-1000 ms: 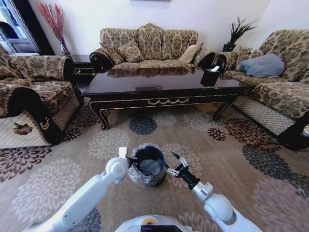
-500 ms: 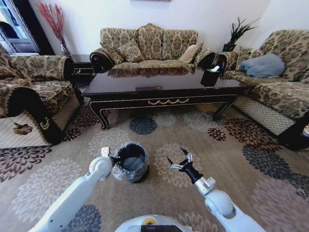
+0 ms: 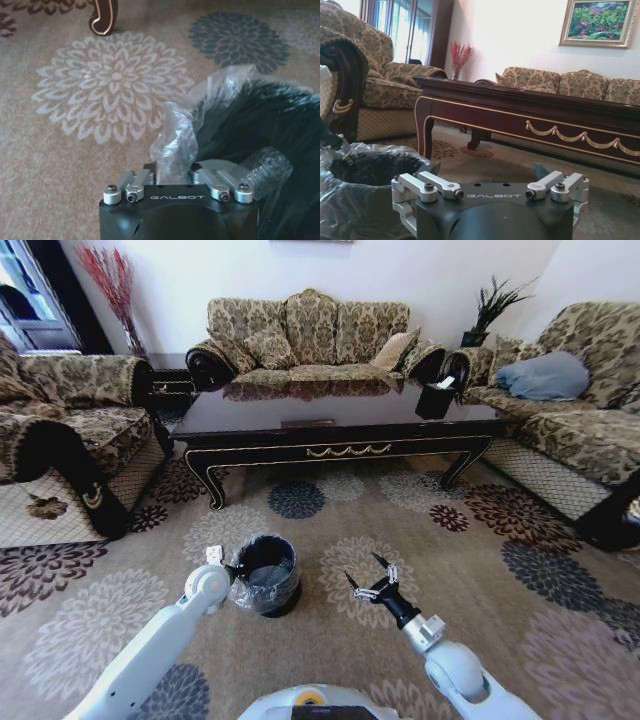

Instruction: Move to the front of the table and pick up the trash from the floor, then place it into the trash bin.

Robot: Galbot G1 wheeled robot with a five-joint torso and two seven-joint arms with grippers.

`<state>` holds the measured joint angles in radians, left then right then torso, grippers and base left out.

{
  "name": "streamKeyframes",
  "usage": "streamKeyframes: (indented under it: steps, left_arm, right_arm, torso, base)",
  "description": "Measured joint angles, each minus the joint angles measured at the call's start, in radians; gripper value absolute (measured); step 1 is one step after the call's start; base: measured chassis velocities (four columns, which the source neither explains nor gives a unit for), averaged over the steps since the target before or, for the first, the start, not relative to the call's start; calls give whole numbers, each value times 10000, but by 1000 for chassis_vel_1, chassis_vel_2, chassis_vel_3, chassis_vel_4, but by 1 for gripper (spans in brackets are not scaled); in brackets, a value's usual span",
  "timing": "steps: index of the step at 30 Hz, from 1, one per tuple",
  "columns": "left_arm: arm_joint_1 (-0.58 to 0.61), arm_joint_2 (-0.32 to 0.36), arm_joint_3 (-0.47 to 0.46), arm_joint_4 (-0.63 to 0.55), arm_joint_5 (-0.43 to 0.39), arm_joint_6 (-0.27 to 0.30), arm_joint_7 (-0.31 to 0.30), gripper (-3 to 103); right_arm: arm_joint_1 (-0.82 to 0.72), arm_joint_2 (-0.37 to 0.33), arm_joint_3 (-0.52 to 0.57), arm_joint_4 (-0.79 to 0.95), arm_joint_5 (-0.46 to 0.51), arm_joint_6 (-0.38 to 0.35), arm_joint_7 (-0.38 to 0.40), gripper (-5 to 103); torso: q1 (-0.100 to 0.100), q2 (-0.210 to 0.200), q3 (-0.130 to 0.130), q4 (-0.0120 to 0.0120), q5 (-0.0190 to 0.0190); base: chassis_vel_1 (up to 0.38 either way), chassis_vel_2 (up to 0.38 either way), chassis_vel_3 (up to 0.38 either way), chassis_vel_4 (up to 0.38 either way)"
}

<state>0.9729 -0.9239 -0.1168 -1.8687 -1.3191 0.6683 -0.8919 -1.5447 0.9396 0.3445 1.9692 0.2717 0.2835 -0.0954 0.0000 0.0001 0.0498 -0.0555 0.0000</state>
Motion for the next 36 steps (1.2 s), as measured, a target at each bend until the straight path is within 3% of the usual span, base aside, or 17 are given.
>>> streamKeyframes:
  steps: [2,8,11,13,16,18,19,20,23,24,27,29,32,34,36]
  left_arm:
    - [2,75,-34,-192,8,-33,-9,42]
    - [30,236,-113,-604,-50,-38,-107,58]
    - [157,399,-242,-958,-17,-39,-117,74]
    - [251,438,-323,-1074,52,-65,-72,74]
    - [770,525,-848,-1591,655,-279,377,90]
    - [1491,513,-1576,-2069,1659,-629,1145,98]
    - [1491,513,-1576,-2069,1659,-629,1145,98]
    - [1863,492,-1911,-2262,2202,-856,1548,98]
    - [3167,323,-2872,-2751,3619,-1902,2834,100]
    - [3167,323,-2872,-2751,3619,-1902,2834,100]
    - [4644,-98,-4013,-3114,4947,-3150,4197,100]
    - [4920,-208,-4295,-3177,5227,-3395,4479,100]
    - [5967,-677,-5381,-3441,6493,-4415,5529,100]
    - [6200,-784,-5587,-3523,6768,-4628,5722,100]
    - [6767,-1110,-6021,-3718,7460,-5198,6046,100]
  right_arm:
    - [-84,25,-5,119,-63,-27,2,100]
    - [-159,32,39,190,-109,-52,10,100]
    - [-322,105,221,263,-134,-55,29,100]
    - [-344,134,250,282,-138,-56,57,100]
    - [-445,263,390,387,-124,-96,281,100]
    - [-547,472,614,492,-83,-137,691,100]
    - [-547,472,614,492,-83,-137,691,100]
    - [-579,586,715,523,-68,-157,906,100]
    - [-633,924,1038,545,-134,-214,1280,100]
    - [-633,924,1038,545,-134,-214,1280,100]
    - [-719,1266,1380,526,-438,-246,1454,100]
    - [-739,1330,1456,496,-493,-246,1483,100]
    - [-878,1565,1784,312,-582,-221,1563,100]
    - [-918,1618,1849,278,-620,-200,1564,100]
    - [-1008,1813,1979,233,-710,-155,1564,100]
  torso:
    - [0,-1,0,0,0]
    - [0,-1,0,0,1]
    - [0,-1,0,-3,-1]
    - [0,-1,0,-4,-1]
    - [0,0,1,0,0]
    - [0,-1,1,-1,-2]
    - [0,-1,1,-1,-2]
    - [0,0,0,-1,0]
    - [0,0,-1,0,0]
    - [0,0,-1,0,0]
    - [0,0,0,2,-1]
    - [-1,0,-1,1,0]
    - [0,0,0,0,-1]
    - [0,0,0,-1,0]
    - [-1,0,0,-1,0]
  base:
    - [0,0,0,0]
    - [0,0,0,0]
    - [0,0,0,0]
    - [0,0,0,0]
    - [0,0,0,0]
    - [0,0,0,0]
    - [0,0,0,0]
    - [0,0,0,0]
    - [0,0,0,0]
    - [0,0,0,0]
    - [0,0,0,0]
    - [0,0,0,0]
    - [0,0,0,0]
    - [0,0,0,0]
    - [0,0,0,0]
